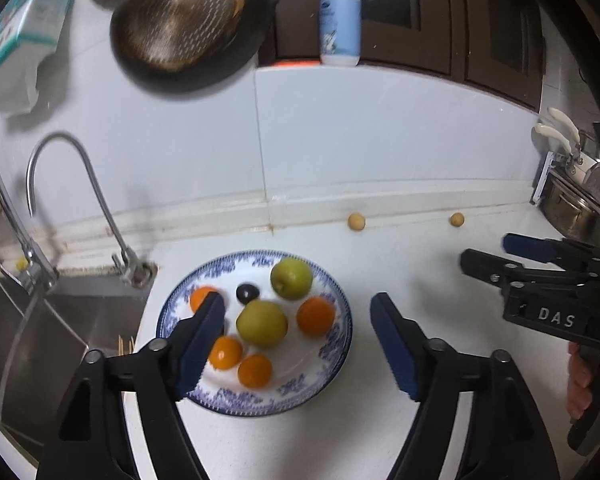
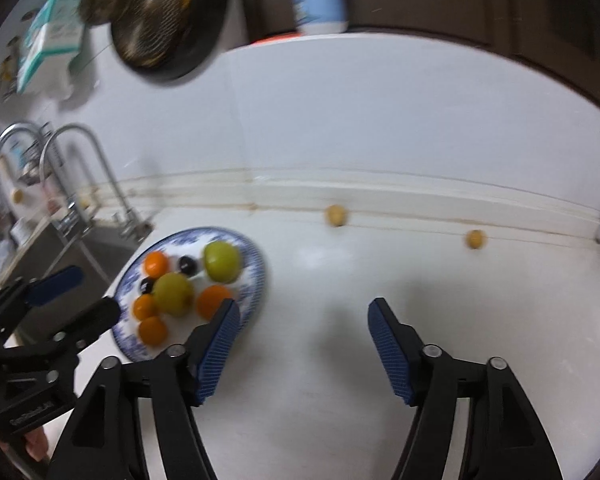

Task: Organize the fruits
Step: 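Withdraw both open tools from the plate toward the small tan fruits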

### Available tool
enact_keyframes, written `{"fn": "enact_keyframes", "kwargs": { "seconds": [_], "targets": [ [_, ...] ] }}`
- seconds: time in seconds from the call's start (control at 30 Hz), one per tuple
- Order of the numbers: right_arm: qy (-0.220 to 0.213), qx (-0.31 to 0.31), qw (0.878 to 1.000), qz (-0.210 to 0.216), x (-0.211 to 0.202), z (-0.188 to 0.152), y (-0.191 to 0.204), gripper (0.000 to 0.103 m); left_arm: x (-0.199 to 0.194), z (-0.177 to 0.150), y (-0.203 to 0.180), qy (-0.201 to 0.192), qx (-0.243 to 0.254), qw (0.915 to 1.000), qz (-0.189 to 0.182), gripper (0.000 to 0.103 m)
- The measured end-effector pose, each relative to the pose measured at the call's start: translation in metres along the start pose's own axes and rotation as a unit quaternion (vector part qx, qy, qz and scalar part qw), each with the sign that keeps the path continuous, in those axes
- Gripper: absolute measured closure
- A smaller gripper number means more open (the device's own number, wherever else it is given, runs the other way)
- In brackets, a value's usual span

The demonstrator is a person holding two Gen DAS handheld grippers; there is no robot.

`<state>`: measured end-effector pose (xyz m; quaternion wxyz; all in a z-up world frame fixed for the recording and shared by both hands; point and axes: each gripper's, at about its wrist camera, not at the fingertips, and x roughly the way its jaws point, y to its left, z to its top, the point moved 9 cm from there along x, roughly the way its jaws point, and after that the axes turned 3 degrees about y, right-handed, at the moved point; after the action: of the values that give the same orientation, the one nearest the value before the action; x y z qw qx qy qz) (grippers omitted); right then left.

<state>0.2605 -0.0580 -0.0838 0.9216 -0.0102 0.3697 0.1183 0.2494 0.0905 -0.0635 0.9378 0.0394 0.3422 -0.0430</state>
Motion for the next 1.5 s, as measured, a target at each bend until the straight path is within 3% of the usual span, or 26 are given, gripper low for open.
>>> {"fn": "enact_keyframes", "kwargs": {
  "seconds": [0.2, 0.47, 0.87, 1.2, 1.37, 1.5],
  "targets": [
    [-0.020, 0.027, 0.999, -0.043, -0.022, 0.013, -0.039, 0.034, 0.001, 0.031, -0.027, -0.017, 0.027, 0.9994, -0.012, 0.016],
    [-0.011, 0.068, 0.994, -0.085, -0.024, 0.039, -0.090, 0.034, 0.025, 0.073, -0.056, -0.018, 0.067, 0.9975, -0.010, 0.014],
    [0.056, 0.121, 0.982, -0.135, 0.025, 0.067, -0.156, 0.034, 0.100, 0.105, -0.081, 0.033, 0.079, 0.9963, 0.006, 0.014],
    [0.113, 0.183, 0.969, -0.123, 0.089, 0.060, -0.190, 0.034, 0.177, 0.101, -0.096, 0.120, 0.039, 0.9913, -0.040, 0.015],
    [0.148, 0.200, 0.962, -0.112, 0.124, 0.055, -0.201, 0.034, 0.207, 0.100, -0.097, 0.145, 0.033, 0.9875, -0.051, 0.025],
    [0.152, 0.196, 0.962, -0.116, 0.139, 0.058, -0.205, 0.034, 0.228, 0.100, -0.098, 0.165, 0.028, 0.9842, -0.058, 0.037]
  ]
}}
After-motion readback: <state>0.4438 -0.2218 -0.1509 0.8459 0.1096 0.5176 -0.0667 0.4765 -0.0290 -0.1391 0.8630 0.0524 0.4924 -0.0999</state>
